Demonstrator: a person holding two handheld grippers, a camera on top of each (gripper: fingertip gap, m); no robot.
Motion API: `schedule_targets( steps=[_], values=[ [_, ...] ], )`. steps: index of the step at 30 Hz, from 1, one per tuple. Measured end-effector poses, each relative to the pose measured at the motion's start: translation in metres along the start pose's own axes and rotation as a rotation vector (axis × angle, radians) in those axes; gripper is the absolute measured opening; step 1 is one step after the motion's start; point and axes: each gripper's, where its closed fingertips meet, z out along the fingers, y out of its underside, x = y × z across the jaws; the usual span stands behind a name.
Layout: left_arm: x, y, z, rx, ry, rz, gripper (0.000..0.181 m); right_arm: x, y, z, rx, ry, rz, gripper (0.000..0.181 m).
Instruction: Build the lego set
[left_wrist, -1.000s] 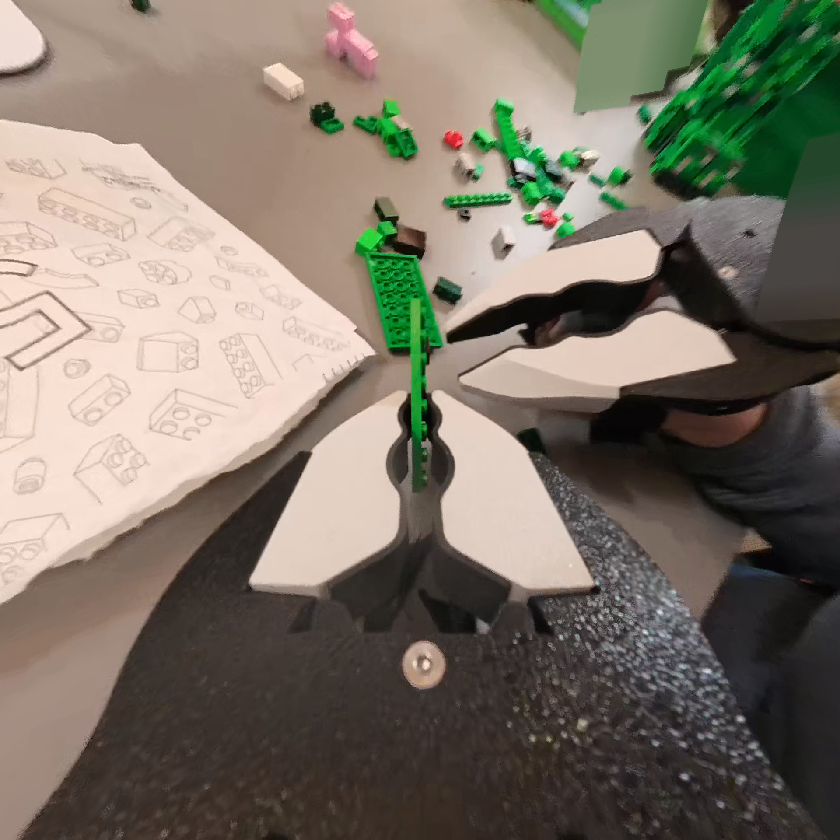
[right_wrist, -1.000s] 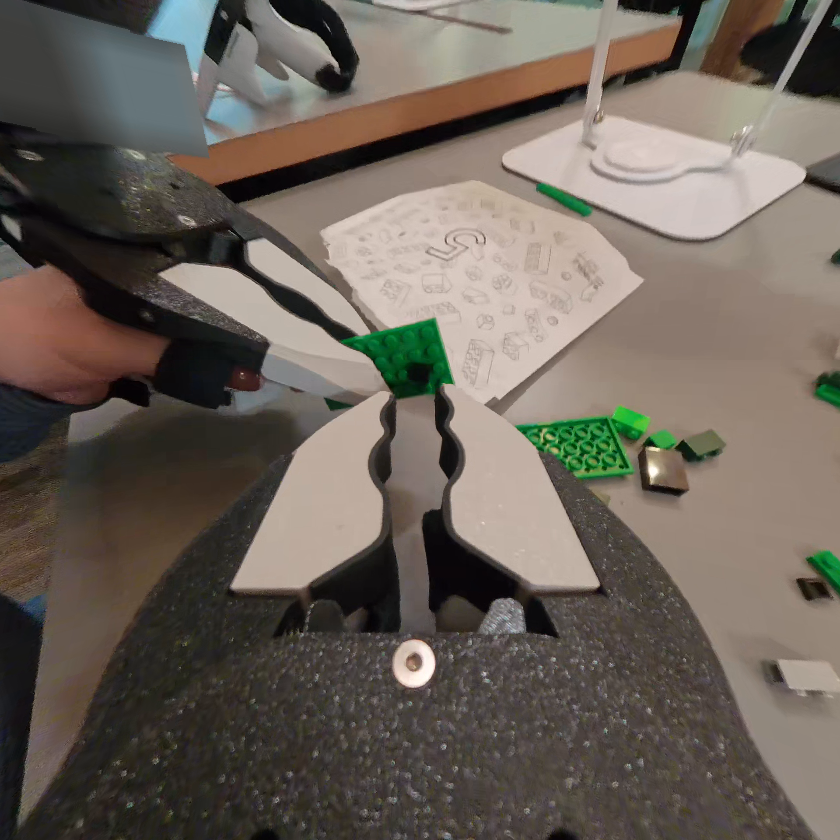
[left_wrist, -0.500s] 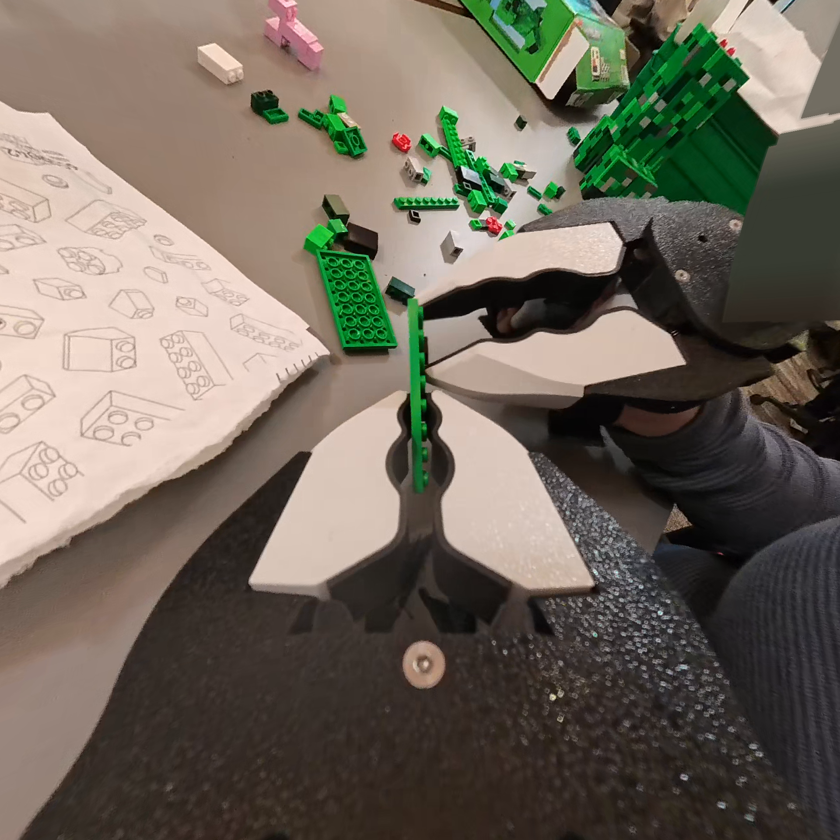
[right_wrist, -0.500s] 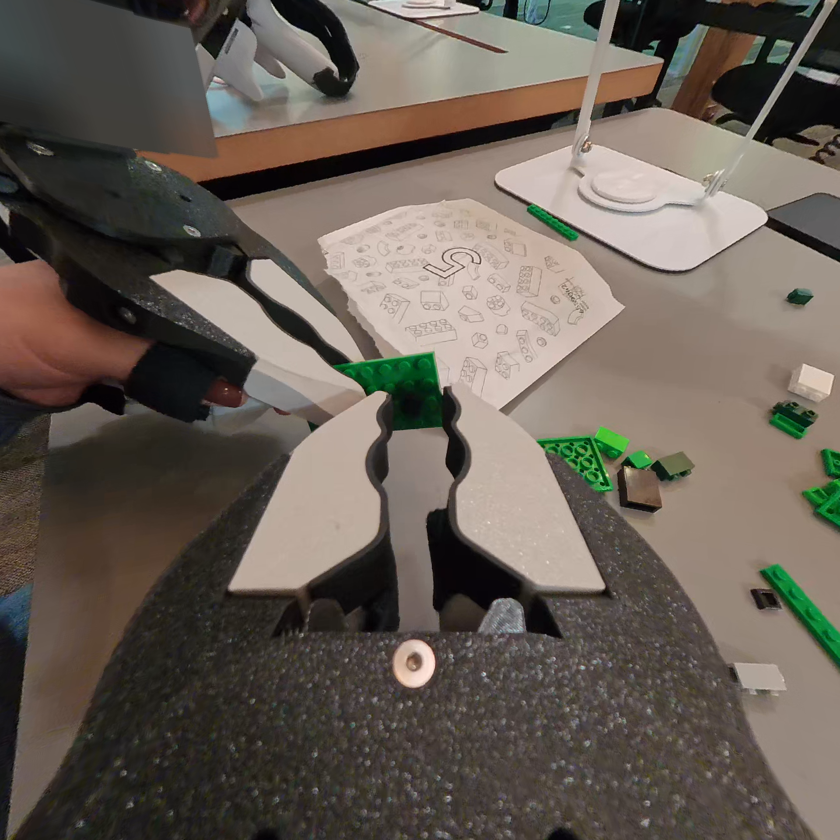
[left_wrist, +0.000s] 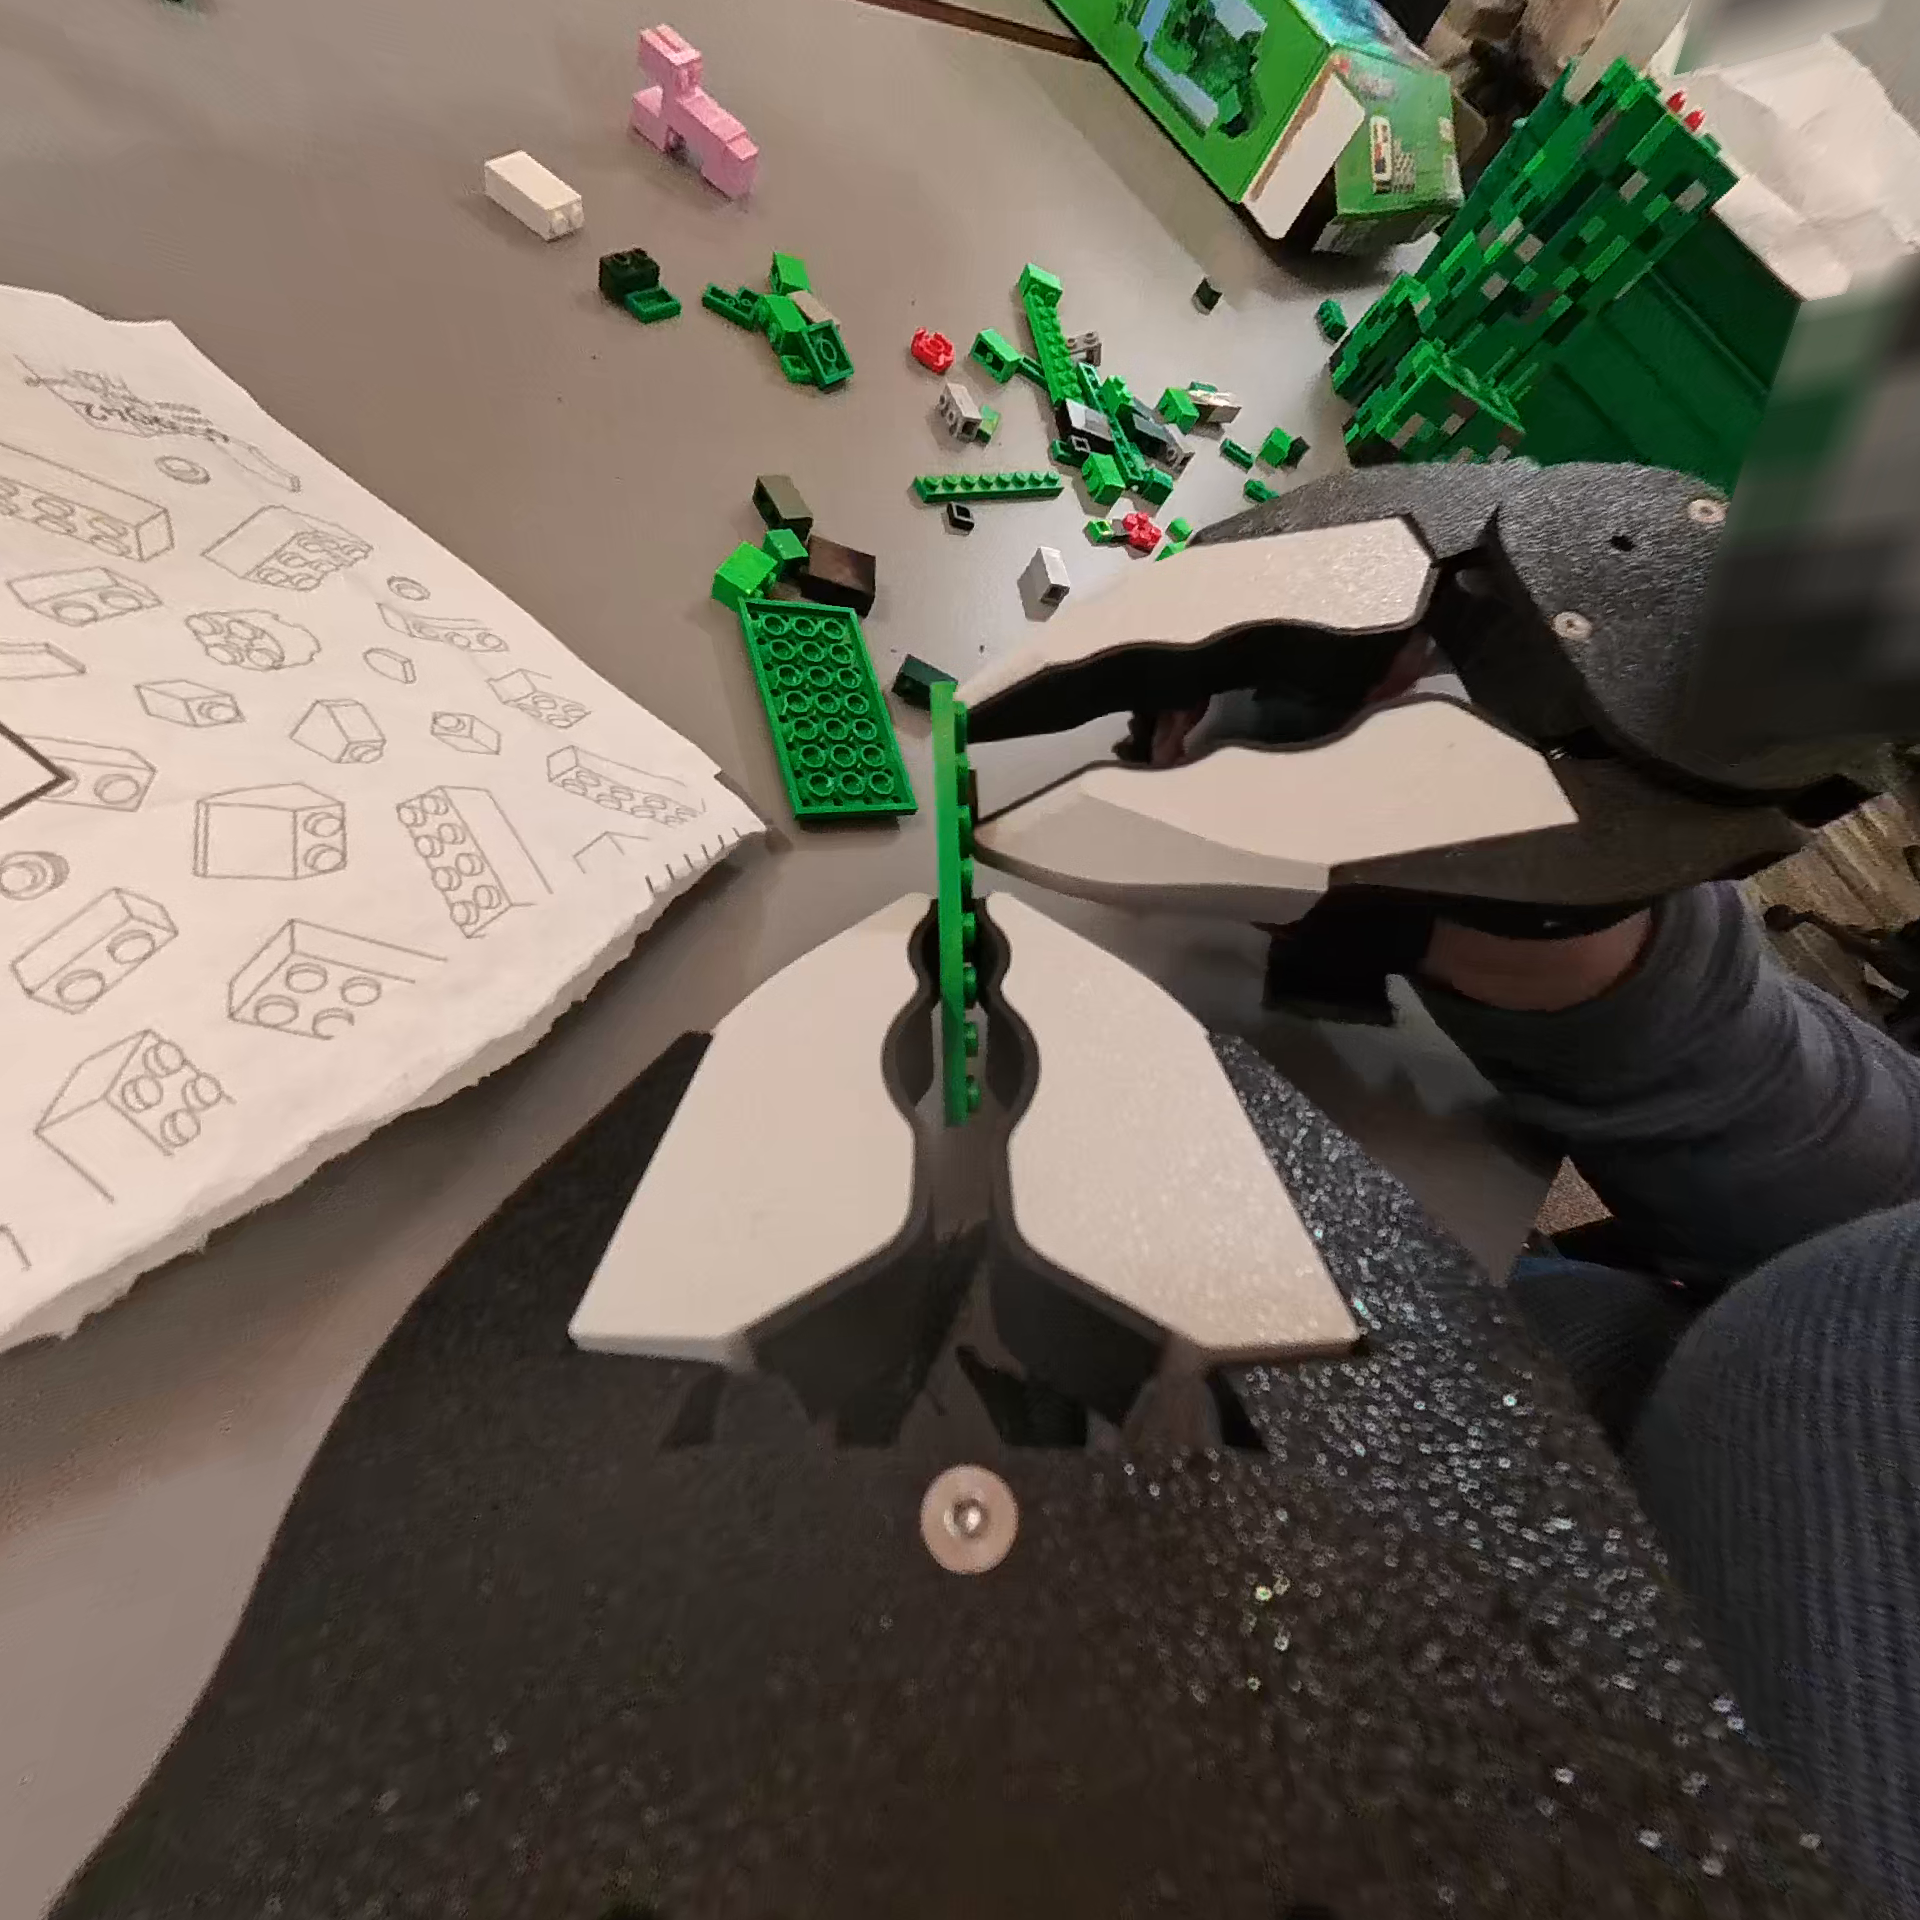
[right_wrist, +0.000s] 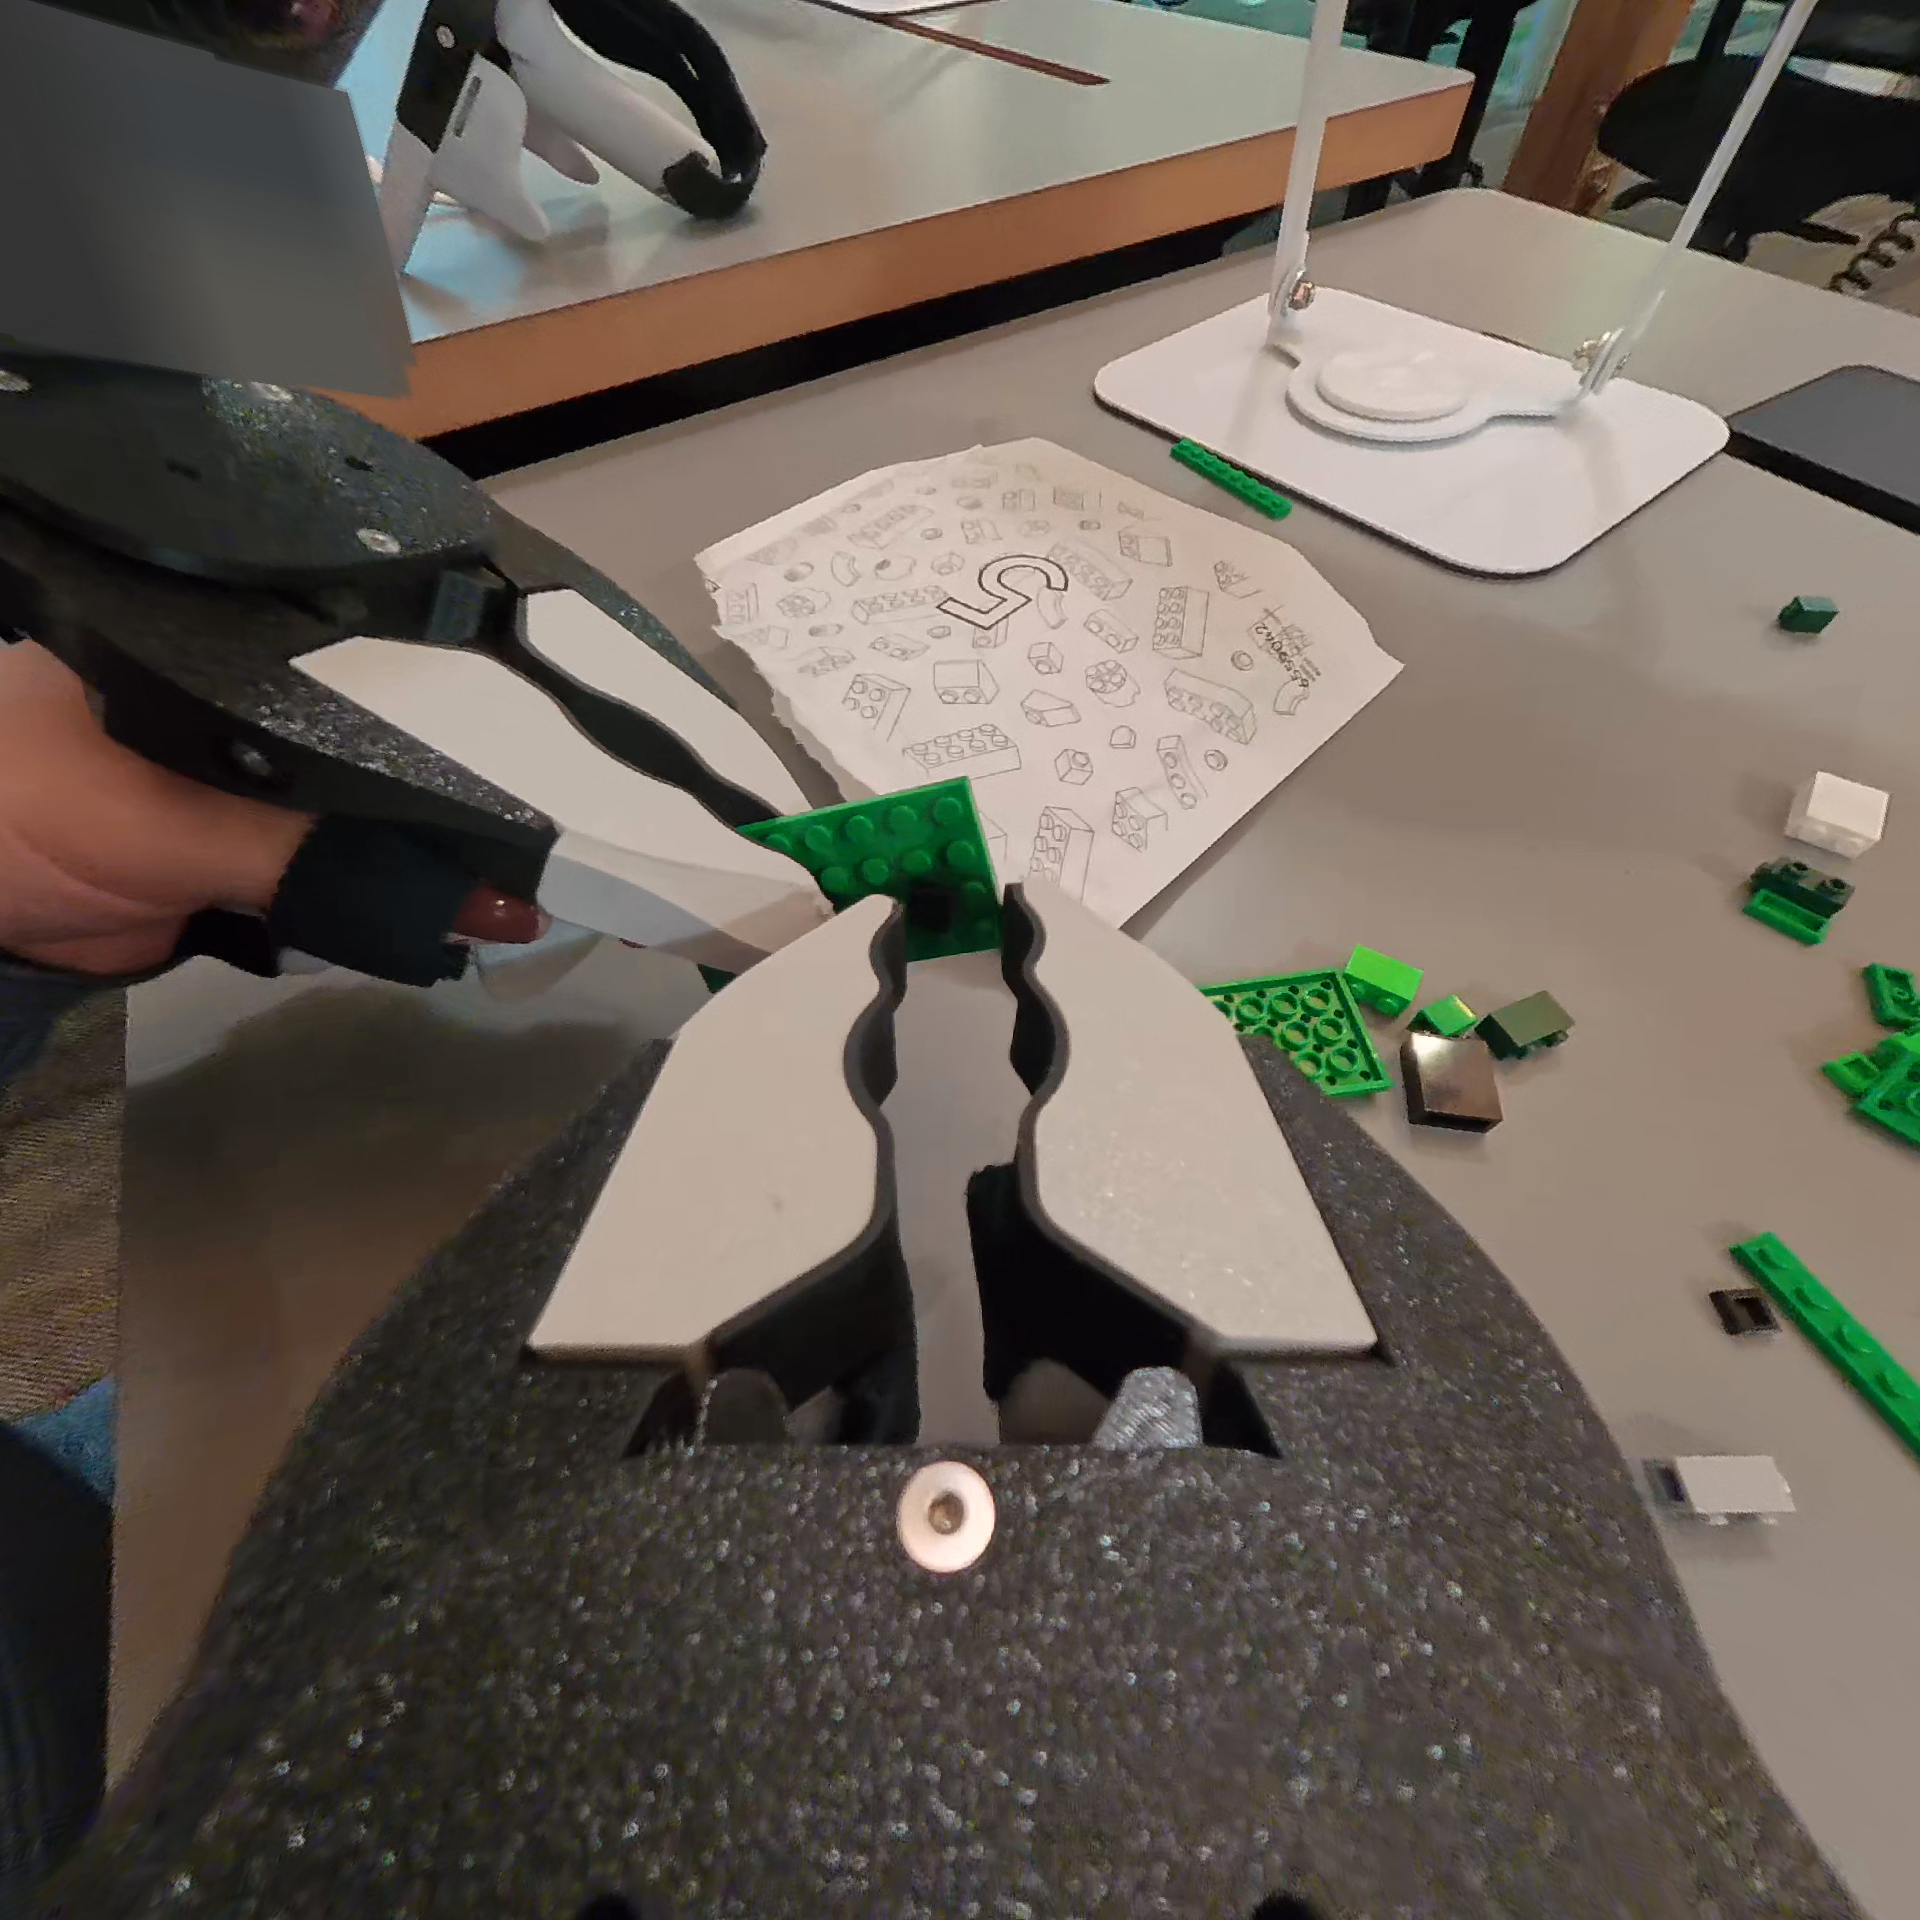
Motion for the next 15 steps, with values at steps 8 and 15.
schedule_targets(
  steps=[8, 15],
  values=[
    [0.001, 0.003, -0.001, -0.008, 0.014, 0.019, 0.005, -0.003, 0.001, 0.000, -0.007, -0.018, -0.005, 0.012],
    [-0.001, 0.003, -0.003, -0.023, 0.012, 0.054, 0.005, -0.009, 0.001, -0.002, -0.021, -0.137, 0.012, 0.001]
  ],
)
